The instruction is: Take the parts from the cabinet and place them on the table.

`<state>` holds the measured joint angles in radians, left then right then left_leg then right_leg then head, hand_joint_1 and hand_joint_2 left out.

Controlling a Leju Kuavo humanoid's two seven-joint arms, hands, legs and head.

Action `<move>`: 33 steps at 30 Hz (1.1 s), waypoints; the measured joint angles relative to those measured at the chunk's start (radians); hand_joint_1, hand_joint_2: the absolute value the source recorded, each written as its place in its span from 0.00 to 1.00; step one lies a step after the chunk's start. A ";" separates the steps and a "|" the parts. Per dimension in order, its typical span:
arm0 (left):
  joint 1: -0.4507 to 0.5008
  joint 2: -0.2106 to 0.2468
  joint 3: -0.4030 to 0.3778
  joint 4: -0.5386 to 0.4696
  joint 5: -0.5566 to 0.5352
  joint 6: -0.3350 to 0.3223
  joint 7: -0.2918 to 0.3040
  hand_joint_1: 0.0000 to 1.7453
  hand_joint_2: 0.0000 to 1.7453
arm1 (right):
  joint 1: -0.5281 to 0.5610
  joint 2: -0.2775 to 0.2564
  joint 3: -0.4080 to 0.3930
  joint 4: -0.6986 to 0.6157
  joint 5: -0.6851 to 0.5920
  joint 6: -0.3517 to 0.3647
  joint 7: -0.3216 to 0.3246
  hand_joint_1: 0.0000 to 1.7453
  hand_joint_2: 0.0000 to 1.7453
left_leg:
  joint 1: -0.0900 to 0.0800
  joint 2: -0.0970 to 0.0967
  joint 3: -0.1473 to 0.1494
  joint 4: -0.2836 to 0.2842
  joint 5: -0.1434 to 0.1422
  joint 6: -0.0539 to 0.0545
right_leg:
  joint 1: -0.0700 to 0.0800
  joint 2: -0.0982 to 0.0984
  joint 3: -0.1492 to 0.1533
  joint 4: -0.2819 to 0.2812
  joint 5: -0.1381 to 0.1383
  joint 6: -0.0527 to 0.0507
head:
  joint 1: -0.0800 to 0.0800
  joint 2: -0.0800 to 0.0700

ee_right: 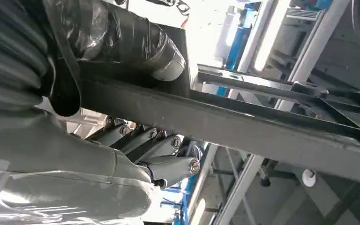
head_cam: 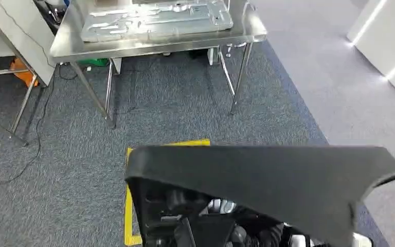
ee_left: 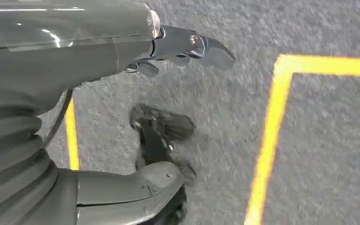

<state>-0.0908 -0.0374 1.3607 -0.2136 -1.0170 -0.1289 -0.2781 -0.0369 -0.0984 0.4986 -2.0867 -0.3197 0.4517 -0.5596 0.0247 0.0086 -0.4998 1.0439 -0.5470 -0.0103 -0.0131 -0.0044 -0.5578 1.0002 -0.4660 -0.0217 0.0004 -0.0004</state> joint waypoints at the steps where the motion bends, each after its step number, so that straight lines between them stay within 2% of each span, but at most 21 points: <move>1: -0.001 0.000 0.000 0.000 0.001 -0.001 0.000 0.00 1.00 | -0.002 0.000 -0.001 0.001 -0.002 0.000 0.002 0.82 1.00 | 0.000 0.000 -0.040 0.071 -0.037 -0.003 | 0.002 0.000 0.002 0.000 -0.005 -0.007 | -0.001 0.000; 3: 0.002 0.000 0.000 0.000 0.002 -0.002 -0.001 0.00 1.00 | -0.001 -0.001 -0.002 0.008 -0.002 0.000 0.003 0.82 1.00 | -0.002 -0.001 -0.138 0.226 -0.102 -0.008 | 0.009 0.002 0.007 0.000 -0.012 -0.014 | -0.001 0.000; 4: 0.005 0.000 0.000 0.000 0.002 -0.001 -0.001 0.00 1.00 | 0.000 -0.001 -0.002 0.011 -0.002 0.000 0.003 0.82 1.00 | -0.003 -0.001 -0.164 0.258 -0.103 -0.006 | 0.011 0.006 0.012 0.000 -0.015 -0.014 | -0.001 0.000; 5: 0.007 -0.001 0.000 0.000 0.002 -0.001 -0.001 0.00 1.00 | 0.000 -0.003 -0.002 0.015 -0.002 0.000 0.003 0.82 1.00 | -0.004 -0.001 -0.172 0.247 -0.077 -0.001 | 0.014 0.008 0.022 -0.001 -0.021 -0.014 | -0.001 0.000; 8: 0.008 -0.001 0.002 0.000 0.005 -0.003 -0.003 0.00 1.00 | 0.000 -0.003 -0.005 0.018 -0.002 0.011 0.003 0.82 1.00 | -0.017 -0.002 -0.090 0.009 0.087 0.030 | 0.022 0.011 0.055 -0.004 -0.041 -0.013 | -0.001 0.000; 9: 0.009 0.002 0.003 0.000 0.006 -0.003 -0.004 0.00 1.00 | 0.000 -0.003 -0.007 0.018 -0.003 0.015 0.003 0.82 1.00 | -0.024 -0.003 -0.075 -0.033 0.095 0.046 | 0.017 0.010 0.062 -0.008 -0.045 -0.011 | 0.000 0.000; 10: 0.008 0.002 0.004 0.000 0.008 -0.004 -0.005 0.00 1.00 | 0.001 -0.004 -0.009 0.020 -0.004 0.017 0.003 0.82 1.00 | -0.033 -0.003 -0.084 -0.029 0.041 0.046 | 0.018 0.015 0.062 -0.010 -0.048 -0.003 | -0.001 0.000; 12: 0.010 0.003 0.004 0.000 0.008 -0.005 -0.008 0.00 1.00 | 0.003 -0.004 -0.011 0.021 -0.005 0.018 0.004 0.82 1.00 | -0.035 -0.008 -0.073 -0.054 0.061 0.056 | 0.018 0.013 0.068 0.002 -0.041 0.012 | -0.003 0.000; 14: 0.013 0.002 0.005 0.000 0.009 -0.004 -0.008 0.00 1.00 | 0.003 -0.006 -0.014 0.021 -0.005 0.018 0.004 0.82 1.00 | -0.021 -0.008 -0.044 -0.066 0.088 0.063 | 0.021 0.014 0.070 0.013 -0.047 0.022 | -0.003 0.000; 15: 0.012 0.002 0.005 0.000 0.009 -0.005 -0.009 0.00 1.00 | 0.003 -0.006 -0.016 0.021 -0.004 0.018 0.004 0.82 1.00 | -0.019 -0.006 -0.036 -0.068 0.088 0.065 | 0.019 0.011 0.063 0.041 -0.068 0.030 | -0.002 0.000; 18: 0.008 0.002 0.006 0.000 0.008 -0.005 -0.010 0.00 1.00 | 0.004 -0.007 -0.019 0.022 0.003 0.017 0.004 0.82 1.00 | -0.018 -0.006 -0.033 -0.068 0.077 0.068 | 0.007 0.011 -0.071 0.250 -0.168 0.048 | -0.002 0.000; 19: 0.009 0.002 0.006 0.000 0.008 -0.005 -0.010 0.00 1.00 | 0.006 -0.008 -0.019 0.023 0.003 0.016 0.004 0.82 1.00 | -0.018 -0.006 -0.030 -0.067 0.072 0.066 | 0.003 0.010 -0.110 0.297 -0.180 0.052 | -0.002 0.000; 20: 0.010 0.002 0.006 0.000 0.008 -0.005 -0.010 0.00 1.00 | 0.007 -0.008 -0.019 0.025 0.006 0.016 0.005 0.82 1.00 | -0.017 -0.006 -0.023 -0.067 0.066 0.063 | -0.001 0.010 -0.127 0.300 -0.163 0.056 | -0.002 0.000; 21: 0.012 0.002 0.006 0.000 0.008 -0.006 -0.010 0.00 1.00 | 0.007 -0.009 -0.019 0.026 0.013 0.013 0.005 0.82 1.00 | -0.016 -0.007 -0.012 -0.066 0.058 0.060 | -0.004 0.009 -0.119 0.256 -0.120 0.054 | -0.002 0.000; 24: 0.011 0.002 0.006 0.000 0.008 -0.006 -0.009 0.00 1.00 | 0.007 -0.013 -0.020 0.026 0.046 -0.002 0.002 0.82 1.00 | -0.011 -0.024 0.025 -0.067 0.031 0.044 | -0.009 0.022 -0.037 0.010 0.041 0.058 | -0.002 0.000; 25: 0.006 0.002 0.006 0.000 0.008 -0.006 -0.008 0.00 1.00 | 0.008 -0.016 -0.021 0.029 0.054 -0.006 0.002 0.82 1.00 | -0.010 -0.025 0.029 -0.067 0.028 0.039 | -0.002 0.035 -0.041 0.023 -0.005 0.055 | -0.002 0.000; 26: 0.000 0.001 0.006 0.000 0.008 -0.006 -0.008 0.00 1.00 | 0.008 -0.019 -0.023 0.029 0.060 -0.008 0.002 0.82 1.00 | -0.009 -0.031 0.021 -0.068 0.023 0.029 | 0.004 0.034 -0.039 0.019 -0.020 0.041 | -0.003 0.000; 27: 0.000 0.001 0.006 0.000 0.008 -0.006 -0.008 0.00 1.00 | 0.010 -0.021 -0.025 0.029 0.066 -0.009 0.003 0.82 1.00 | -0.009 -0.034 0.027 -0.074 0.020 0.024 | 0.006 0.032 -0.034 0.010 0.010 0.029 | -0.001 0.000; 30: 0.005 -0.001 0.006 0.000 0.008 -0.006 -0.007 0.00 1.00 | 0.006 -0.026 -0.026 0.032 0.078 -0.016 0.003 0.82 1.00 | -0.009 -0.033 0.037 -0.055 0.019 0.011 | -0.002 0.017 -0.003 -0.006 0.006 0.007 | -0.002 0.000; 31: 0.004 -0.001 0.006 0.000 0.008 -0.006 -0.008 0.00 1.00 | 0.005 -0.027 -0.026 0.032 0.080 -0.019 0.003 0.82 1.00 | -0.008 -0.023 0.026 -0.022 0.003 0.009 | -0.001 0.009 0.007 -0.009 0.003 0.001 | -0.002 0.000; 33: 0.000 -0.001 0.006 0.000 0.008 -0.006 -0.008 0.00 1.00 | 0.005 -0.032 -0.026 0.035 0.080 -0.021 0.006 0.82 1.00 | -0.007 -0.017 -0.063 0.119 -0.056 0.003 | 0.002 -0.002 0.013 -0.009 -0.007 -0.009 | -0.002 0.000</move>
<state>-0.0912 -0.0385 1.3672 -0.2136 -1.0086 -0.1347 -0.2861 -0.0322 -0.1309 0.4730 -2.0519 -0.2396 0.4307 -0.5535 0.0180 -0.0086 -0.5626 1.1628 -0.6025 -0.0077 -0.0109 -0.0062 -0.5447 0.9907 -0.4727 -0.0310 -0.0019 -0.0004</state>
